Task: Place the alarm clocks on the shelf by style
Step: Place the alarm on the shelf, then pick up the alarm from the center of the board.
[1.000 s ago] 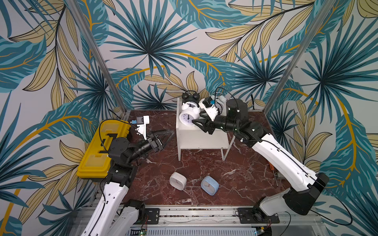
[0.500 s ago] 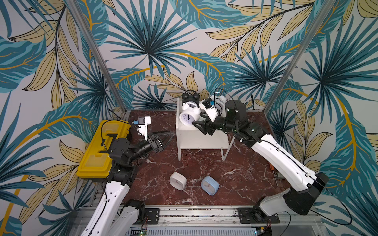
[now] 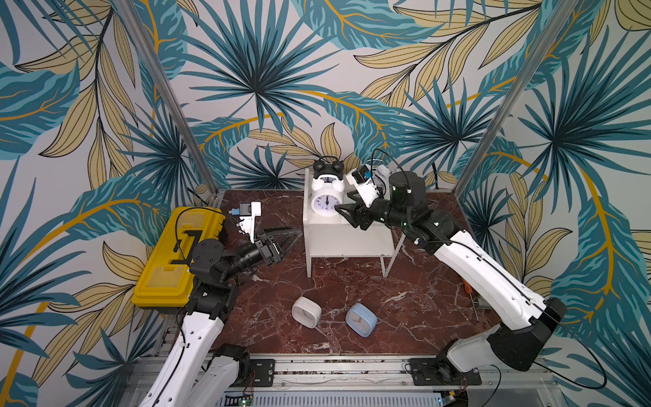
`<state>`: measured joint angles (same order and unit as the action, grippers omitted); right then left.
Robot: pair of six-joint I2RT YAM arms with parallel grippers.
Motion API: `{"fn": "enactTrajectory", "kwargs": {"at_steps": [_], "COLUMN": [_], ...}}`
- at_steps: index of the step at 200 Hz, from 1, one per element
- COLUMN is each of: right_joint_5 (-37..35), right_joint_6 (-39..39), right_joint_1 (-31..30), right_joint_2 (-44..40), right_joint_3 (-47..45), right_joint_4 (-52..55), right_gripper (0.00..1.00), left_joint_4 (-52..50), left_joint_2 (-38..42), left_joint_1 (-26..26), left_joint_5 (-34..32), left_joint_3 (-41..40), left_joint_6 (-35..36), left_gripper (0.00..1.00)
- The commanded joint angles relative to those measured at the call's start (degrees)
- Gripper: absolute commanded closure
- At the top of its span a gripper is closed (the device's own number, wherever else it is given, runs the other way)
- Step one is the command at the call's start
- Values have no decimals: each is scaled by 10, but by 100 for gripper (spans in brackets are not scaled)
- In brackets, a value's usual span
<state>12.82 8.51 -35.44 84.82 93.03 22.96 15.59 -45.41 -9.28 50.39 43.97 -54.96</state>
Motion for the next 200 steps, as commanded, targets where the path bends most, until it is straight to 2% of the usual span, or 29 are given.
{"fn": "enactTrajectory", "kwargs": {"at_steps": [1,55,102,137,166,187,200], "right_joint_5": [-9,-5,-22,-65,-152,-191,-246], "right_joint_6": [-7,-11,-45,-92,-129,-200,-237], "right_joint_1": [2,2,1,-17,-96,-155,-188], "right_joint_2": [-16,-19,-59,-131,-200,-240,-258], "right_joint_3": [7,9,8,-45,-144,-229,-278], "right_joint_4": [11,19,34,84,135,144,155], "right_gripper": [42,44,33,34,35,36,37], "left_joint_4": [13,10,-51,-217,-306,-310,-336], "left_joint_2": [-1,-6,-7,-4,1,7,10], "left_joint_1": [4,4,4,3,4,4,5], "left_joint_5": [8,6,-12,-111,-216,-249,-274], "left_joint_3": [-11,-8,-5,15,14,-2,-5], "left_joint_6": [1,4,38,124,159,152,147], "left_gripper": [22,22,21,18,18,18,19]}}
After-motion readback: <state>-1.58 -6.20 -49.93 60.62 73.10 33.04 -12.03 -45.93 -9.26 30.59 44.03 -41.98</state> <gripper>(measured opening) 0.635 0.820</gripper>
